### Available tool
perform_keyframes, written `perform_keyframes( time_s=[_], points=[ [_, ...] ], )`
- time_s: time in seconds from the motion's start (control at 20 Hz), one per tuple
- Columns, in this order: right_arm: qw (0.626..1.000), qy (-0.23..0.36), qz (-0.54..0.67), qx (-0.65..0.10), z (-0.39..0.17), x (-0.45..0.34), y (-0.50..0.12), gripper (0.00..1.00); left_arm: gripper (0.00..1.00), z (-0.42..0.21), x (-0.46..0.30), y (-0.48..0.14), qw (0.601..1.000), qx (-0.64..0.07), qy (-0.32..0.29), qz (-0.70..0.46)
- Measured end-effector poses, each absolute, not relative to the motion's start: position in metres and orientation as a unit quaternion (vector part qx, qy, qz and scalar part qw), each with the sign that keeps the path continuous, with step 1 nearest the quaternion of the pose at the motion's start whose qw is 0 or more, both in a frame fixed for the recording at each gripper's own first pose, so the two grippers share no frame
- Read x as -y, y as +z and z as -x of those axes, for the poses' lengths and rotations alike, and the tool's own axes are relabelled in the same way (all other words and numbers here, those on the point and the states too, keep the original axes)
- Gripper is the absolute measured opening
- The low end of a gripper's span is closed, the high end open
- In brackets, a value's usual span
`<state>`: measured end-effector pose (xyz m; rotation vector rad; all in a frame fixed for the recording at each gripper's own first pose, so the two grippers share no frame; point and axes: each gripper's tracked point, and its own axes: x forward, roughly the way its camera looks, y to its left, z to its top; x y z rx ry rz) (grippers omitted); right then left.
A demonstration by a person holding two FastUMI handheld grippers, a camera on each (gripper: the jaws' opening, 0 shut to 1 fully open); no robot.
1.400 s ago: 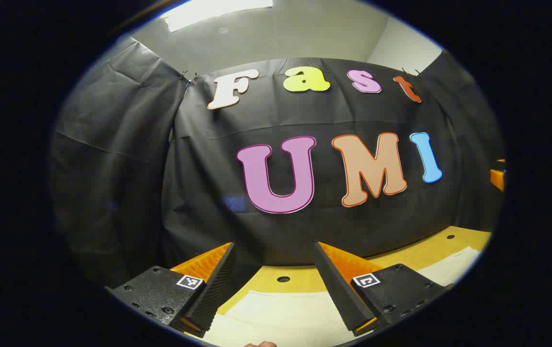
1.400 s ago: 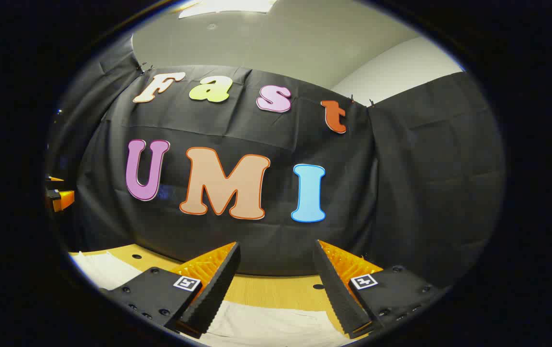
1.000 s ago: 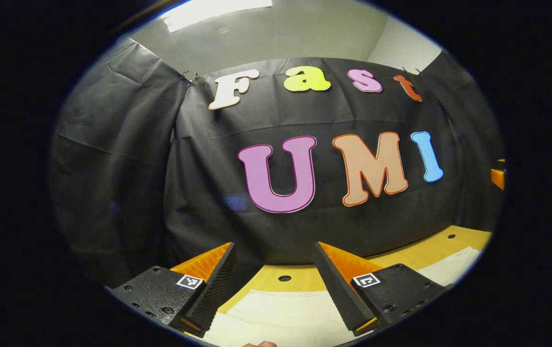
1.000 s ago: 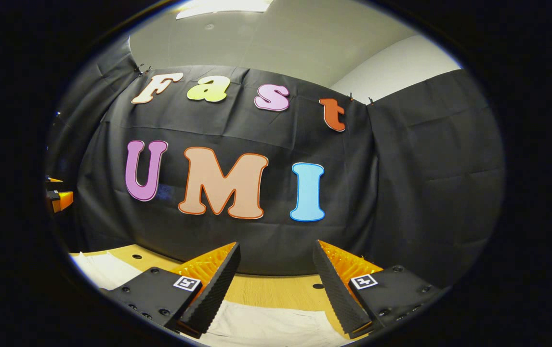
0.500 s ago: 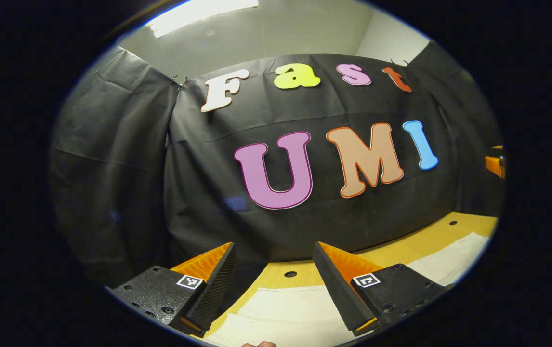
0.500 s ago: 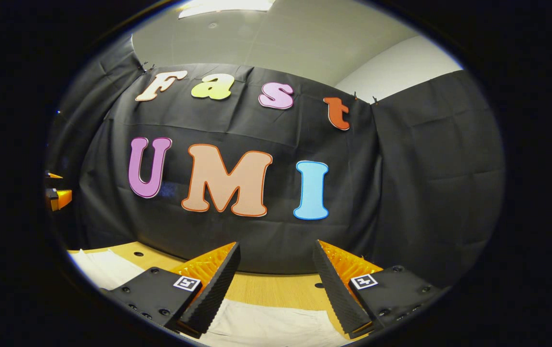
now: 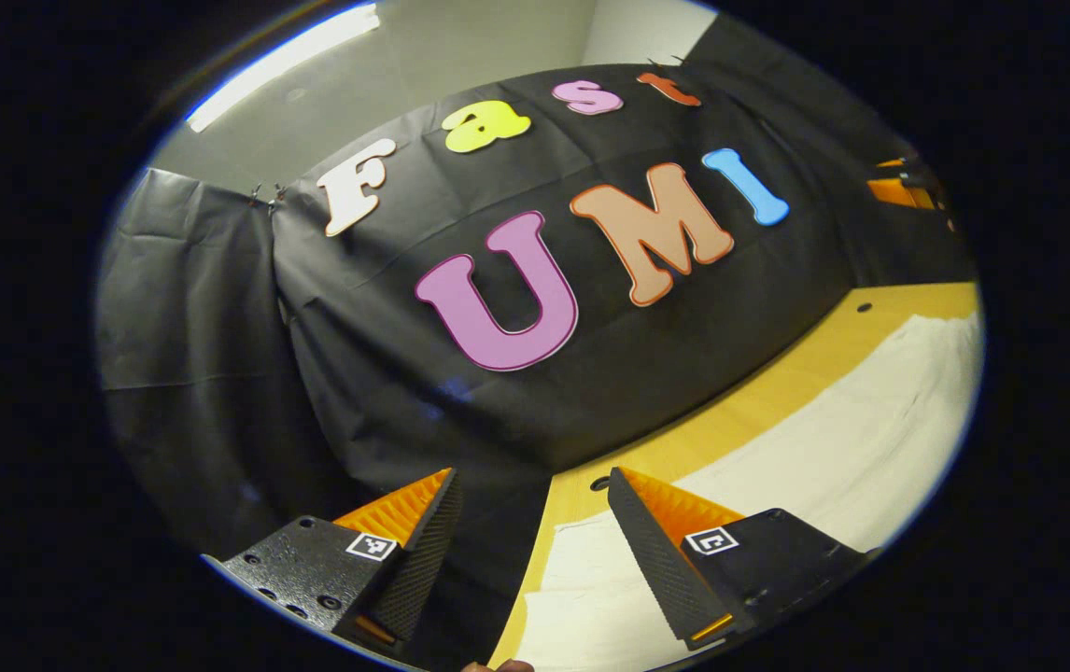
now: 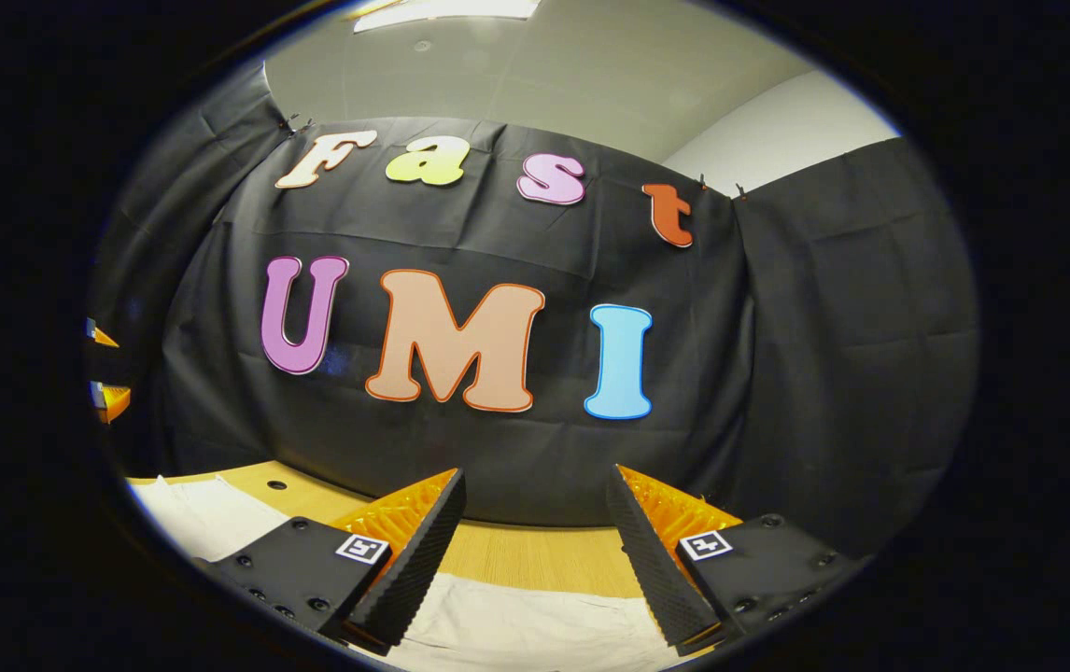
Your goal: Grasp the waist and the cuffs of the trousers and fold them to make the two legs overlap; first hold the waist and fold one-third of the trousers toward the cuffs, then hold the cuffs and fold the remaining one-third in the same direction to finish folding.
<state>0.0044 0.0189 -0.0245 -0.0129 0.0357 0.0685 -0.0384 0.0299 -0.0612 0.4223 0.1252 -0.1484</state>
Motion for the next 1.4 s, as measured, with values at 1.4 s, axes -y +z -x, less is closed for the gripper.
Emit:
perform_keyframes(
  time_s=[1.4],
  points=[
    [0.996,0.055,0.041,-0.060,0.005,-0.028,-0.069,0.97,0.97,0.191,-0.095,-0.319,0.690,-0.345,-0.363,-0.523]
  ],
)
